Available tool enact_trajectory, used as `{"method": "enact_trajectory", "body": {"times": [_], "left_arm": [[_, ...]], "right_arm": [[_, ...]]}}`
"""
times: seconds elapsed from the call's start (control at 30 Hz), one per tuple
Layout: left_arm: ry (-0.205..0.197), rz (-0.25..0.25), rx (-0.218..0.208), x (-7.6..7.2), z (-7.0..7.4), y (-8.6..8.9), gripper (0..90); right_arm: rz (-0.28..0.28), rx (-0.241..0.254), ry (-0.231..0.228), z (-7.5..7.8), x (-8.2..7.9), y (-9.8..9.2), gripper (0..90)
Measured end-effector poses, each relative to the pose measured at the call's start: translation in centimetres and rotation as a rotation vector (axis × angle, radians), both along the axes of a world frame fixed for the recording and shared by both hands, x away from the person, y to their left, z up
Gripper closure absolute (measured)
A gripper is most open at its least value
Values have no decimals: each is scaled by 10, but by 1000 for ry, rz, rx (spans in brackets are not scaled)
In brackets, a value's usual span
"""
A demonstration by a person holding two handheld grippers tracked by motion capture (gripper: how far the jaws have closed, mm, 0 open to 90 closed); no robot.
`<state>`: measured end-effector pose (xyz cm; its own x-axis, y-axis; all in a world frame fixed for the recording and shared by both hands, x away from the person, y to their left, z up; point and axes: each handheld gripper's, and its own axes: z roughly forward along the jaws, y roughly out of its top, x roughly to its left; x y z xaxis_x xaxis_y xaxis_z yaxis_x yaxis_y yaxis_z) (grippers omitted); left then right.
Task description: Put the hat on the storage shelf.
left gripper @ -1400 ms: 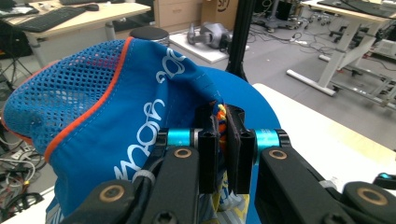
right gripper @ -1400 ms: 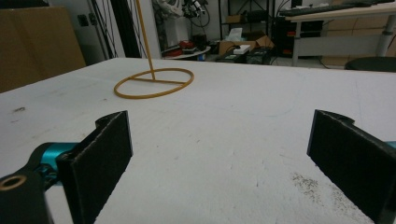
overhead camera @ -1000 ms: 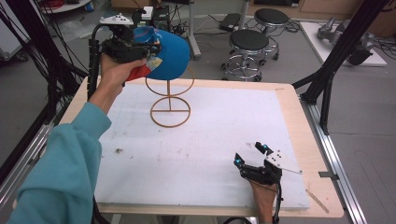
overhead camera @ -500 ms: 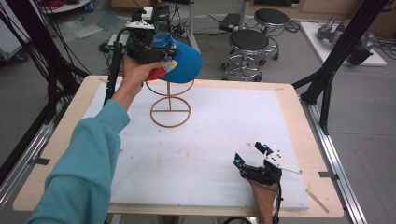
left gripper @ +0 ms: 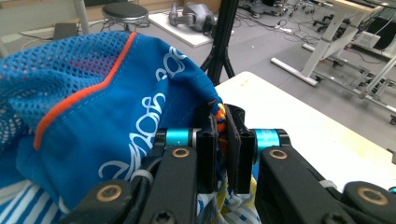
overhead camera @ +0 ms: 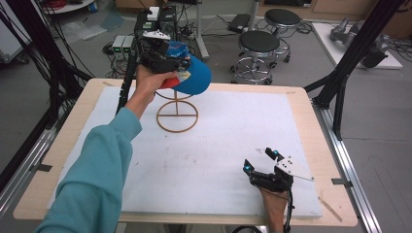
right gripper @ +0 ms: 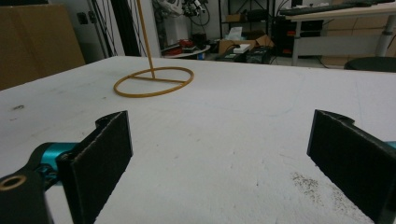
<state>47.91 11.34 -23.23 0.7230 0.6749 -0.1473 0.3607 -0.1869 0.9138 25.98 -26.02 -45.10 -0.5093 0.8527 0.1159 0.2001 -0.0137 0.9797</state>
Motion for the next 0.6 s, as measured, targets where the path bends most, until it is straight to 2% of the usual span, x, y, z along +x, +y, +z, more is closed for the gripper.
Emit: {"method": "enact_trajectory", "body": {"times": [0.2,0.33,0.5,0.6], "left_arm": [[-5,-7,41,-3,0,-1,824],[-9,-1,37,-6,-1,-2,809],[-14,5,56,-9,1,-1,793],[-12,13,48,-9,2,0,776]], "right_arm": [[1,3,3,0,0,0,56],[2,1,-1,0,0,0,56],[4,9,-7,0,0,-1,56],[4,12,-6,0,-1,-1,56]]}}
